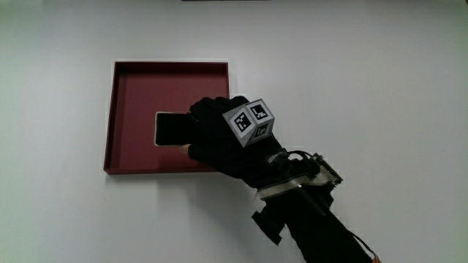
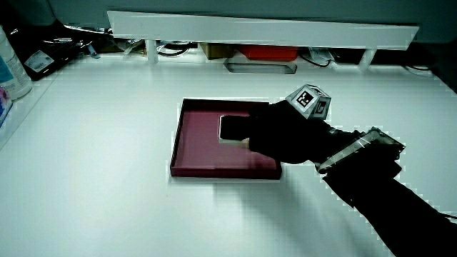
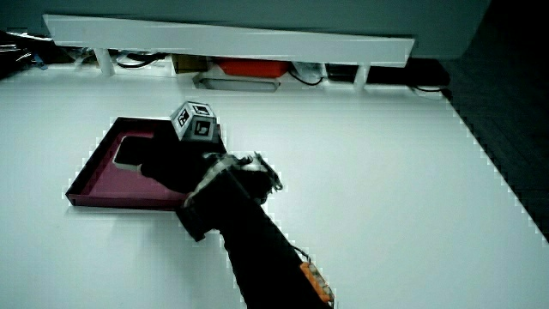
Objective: Place eraser
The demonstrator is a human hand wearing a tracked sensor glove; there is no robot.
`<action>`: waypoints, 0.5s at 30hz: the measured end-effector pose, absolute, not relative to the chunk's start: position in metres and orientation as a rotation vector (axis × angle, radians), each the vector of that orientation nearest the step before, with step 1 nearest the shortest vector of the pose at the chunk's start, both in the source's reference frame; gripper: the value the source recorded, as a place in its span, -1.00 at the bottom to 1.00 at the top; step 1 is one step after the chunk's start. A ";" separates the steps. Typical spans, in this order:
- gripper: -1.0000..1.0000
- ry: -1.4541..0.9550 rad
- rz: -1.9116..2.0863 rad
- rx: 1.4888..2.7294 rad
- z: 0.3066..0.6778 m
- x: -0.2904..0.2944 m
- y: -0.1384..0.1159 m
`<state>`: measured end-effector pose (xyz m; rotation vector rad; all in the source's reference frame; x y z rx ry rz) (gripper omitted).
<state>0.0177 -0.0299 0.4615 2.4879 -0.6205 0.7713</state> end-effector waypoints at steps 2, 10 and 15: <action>0.00 -0.587 0.754 2.482 0.471 0.016 -0.030; 0.00 -0.523 0.682 2.411 0.497 0.010 -0.030; 0.00 -0.491 0.613 2.367 0.507 0.005 -0.029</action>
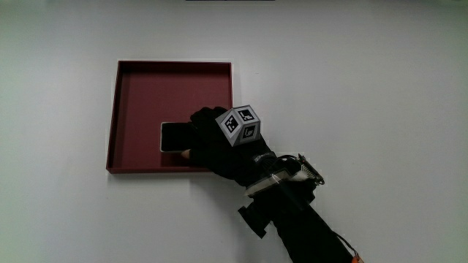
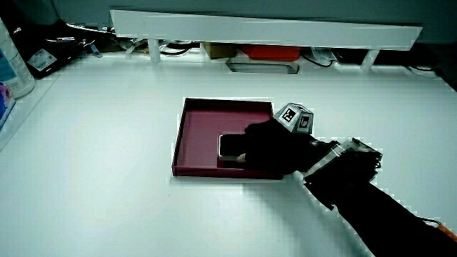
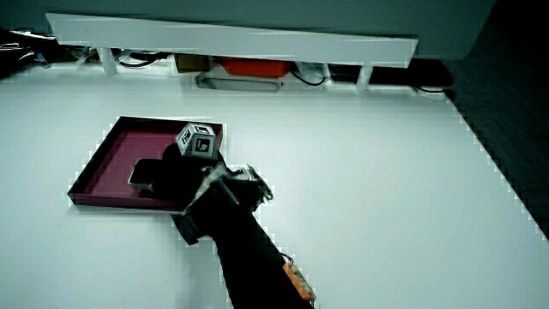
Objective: Place eraser
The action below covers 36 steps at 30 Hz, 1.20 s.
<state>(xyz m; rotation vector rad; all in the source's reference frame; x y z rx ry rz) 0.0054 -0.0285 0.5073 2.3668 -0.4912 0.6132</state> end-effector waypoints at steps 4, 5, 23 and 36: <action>0.00 -0.472 0.623 2.354 0.506 0.006 -0.029; 0.00 -0.482 0.609 2.339 0.511 0.005 -0.029; -0.29 -0.472 0.610 2.376 0.510 0.010 -0.028; -0.71 -0.483 0.694 2.351 0.507 0.021 -0.029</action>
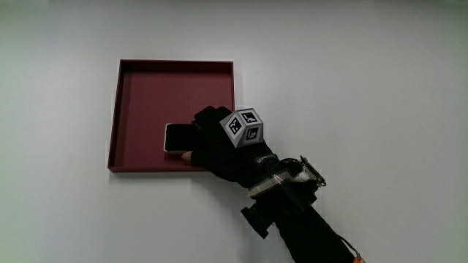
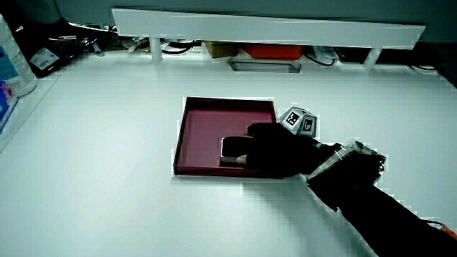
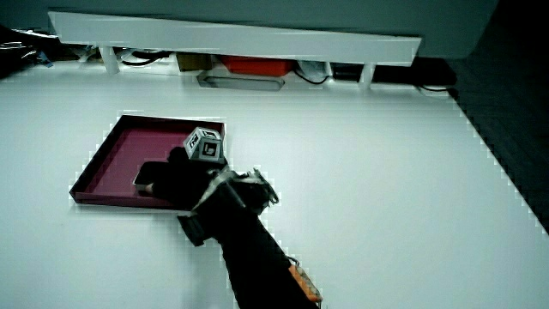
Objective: Place eraser
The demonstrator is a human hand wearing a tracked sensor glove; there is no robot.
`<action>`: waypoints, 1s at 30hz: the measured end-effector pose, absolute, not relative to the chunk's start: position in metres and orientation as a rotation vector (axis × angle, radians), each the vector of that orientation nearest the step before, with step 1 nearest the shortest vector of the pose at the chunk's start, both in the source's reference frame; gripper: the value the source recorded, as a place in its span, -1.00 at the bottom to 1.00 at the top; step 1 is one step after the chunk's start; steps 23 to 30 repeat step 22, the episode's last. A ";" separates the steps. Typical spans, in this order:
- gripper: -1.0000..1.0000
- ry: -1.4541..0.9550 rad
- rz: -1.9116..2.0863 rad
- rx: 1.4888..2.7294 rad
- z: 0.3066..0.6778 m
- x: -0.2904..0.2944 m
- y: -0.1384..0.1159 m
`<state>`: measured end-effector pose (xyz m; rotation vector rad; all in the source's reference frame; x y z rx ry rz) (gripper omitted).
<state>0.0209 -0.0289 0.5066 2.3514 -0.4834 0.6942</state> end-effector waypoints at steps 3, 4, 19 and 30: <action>-0.81 -0.498 0.724 2.321 0.496 0.026 -0.031; -0.84 -0.509 0.712 2.322 0.491 0.028 -0.031; -1.00 -0.664 0.845 2.193 0.413 0.082 -0.026; -1.00 -0.655 0.815 2.216 0.395 0.091 -0.024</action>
